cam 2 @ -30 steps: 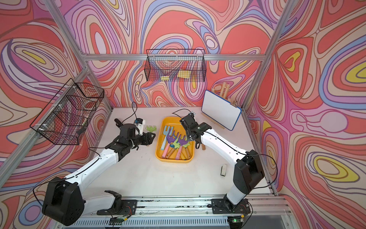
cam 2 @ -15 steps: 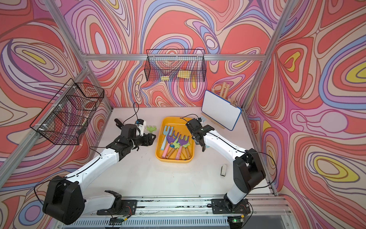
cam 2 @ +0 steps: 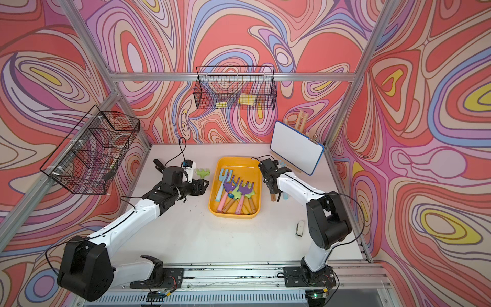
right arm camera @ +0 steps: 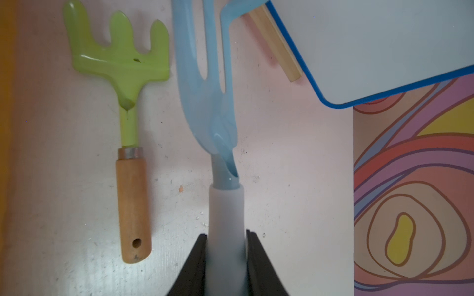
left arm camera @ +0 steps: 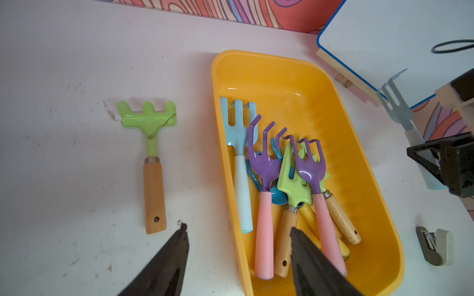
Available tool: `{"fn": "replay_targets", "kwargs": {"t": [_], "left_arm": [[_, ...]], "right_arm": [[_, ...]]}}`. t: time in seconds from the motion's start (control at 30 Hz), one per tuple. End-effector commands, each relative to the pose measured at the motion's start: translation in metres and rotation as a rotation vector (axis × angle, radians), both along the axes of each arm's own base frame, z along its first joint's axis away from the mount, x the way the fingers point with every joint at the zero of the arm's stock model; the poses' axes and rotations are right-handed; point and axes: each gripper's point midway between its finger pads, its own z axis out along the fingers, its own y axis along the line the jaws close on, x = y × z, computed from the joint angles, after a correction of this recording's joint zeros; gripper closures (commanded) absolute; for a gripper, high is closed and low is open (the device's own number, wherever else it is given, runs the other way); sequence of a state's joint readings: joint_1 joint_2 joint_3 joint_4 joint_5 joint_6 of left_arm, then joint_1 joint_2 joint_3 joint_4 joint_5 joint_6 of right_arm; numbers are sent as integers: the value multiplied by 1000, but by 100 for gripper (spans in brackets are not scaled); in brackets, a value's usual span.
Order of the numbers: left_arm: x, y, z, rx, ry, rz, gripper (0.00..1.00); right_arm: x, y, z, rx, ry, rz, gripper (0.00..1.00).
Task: Take the hand rake out of the storage box
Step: Place the rake at the center of the board.
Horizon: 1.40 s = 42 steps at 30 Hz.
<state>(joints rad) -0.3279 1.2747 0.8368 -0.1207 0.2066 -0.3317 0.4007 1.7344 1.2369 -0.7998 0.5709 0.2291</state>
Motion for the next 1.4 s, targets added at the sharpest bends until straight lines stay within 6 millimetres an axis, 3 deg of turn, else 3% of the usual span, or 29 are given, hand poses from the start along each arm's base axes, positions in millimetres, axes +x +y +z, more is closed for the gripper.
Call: {"fn": "replay_targets", "kwargs": {"t": [0.0,0.3,0.63,1.07,1.37], "left_arm": [[2,-2,11,7,-19,-10,32],[2,-2,12,9,-21,-10,33],[1,-1,13,10,-23,-8,33],[1,-1,13,13,-23,-7,33],[2,-1,13,12,-18,-9,35]], "right_arm": [[8,-1,-9,7,-1,6,79],[14,-9,-37,19,61,-4,78],[18,-10,-55,24,101,-5,76],[15,-9,-73,21,158,-5,70],[13,-8,-73,30,162,-6,62]]}}
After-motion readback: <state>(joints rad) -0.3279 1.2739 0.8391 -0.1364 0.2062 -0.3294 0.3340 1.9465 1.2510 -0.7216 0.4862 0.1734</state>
